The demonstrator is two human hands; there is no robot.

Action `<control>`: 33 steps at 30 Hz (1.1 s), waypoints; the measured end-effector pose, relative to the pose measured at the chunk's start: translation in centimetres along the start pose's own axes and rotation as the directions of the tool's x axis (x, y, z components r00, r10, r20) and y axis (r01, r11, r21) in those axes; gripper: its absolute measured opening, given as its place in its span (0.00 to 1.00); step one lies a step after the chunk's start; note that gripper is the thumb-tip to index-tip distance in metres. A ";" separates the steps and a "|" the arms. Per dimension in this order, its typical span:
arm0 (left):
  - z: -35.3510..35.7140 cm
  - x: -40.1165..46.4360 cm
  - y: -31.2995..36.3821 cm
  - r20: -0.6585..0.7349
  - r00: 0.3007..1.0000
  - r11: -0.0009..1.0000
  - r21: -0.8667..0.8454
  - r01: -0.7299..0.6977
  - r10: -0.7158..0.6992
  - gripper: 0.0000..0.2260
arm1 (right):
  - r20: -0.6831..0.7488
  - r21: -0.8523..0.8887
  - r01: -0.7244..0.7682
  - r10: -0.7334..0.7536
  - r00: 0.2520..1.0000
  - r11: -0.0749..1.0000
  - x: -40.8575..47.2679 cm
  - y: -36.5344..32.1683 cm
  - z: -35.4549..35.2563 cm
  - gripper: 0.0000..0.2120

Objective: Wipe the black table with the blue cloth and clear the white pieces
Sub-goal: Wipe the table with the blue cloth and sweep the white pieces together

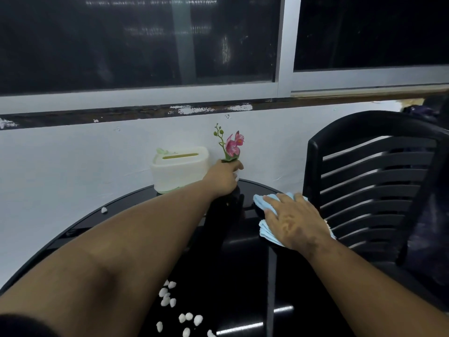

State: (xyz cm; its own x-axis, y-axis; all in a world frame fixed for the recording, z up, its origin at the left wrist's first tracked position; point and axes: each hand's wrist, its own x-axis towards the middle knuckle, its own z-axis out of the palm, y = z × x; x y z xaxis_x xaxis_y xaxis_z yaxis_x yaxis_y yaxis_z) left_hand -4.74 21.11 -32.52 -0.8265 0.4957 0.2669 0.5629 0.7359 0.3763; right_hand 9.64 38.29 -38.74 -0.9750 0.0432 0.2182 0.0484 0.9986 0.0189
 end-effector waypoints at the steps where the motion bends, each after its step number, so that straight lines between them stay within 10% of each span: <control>1: -0.5 -0.1 0.2 -0.009 1.000 1.000 -0.013 -0.006 0.006 0.16 | 0.017 -0.008 0.015 -0.015 1.000 1.000 0.1 0.0 0.0 0.35; 21: -10.7 -8.9 -4.6 -0.078 0.992 0.986 -0.128 -0.108 0.098 0.16 | 0.175 0.174 -0.128 0.098 0.980 0.976 12.5 -6.0 -0.1 0.25; 33: -11.7 -10.9 -5.8 -0.095 0.993 0.984 -0.159 -0.082 0.067 0.16 | 0.226 0.226 0.068 -0.120 0.967 0.972 15.3 -7.2 1.6 0.33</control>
State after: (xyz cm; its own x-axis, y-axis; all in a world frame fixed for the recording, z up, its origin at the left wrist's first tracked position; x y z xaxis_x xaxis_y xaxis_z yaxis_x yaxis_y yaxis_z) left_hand 1.09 6.09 -27.22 -0.7820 0.4978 0.3750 0.6231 0.6102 0.4893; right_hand -5.94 31.83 -37.15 -0.9973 -0.0719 -0.0120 -0.0684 0.9800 -0.1869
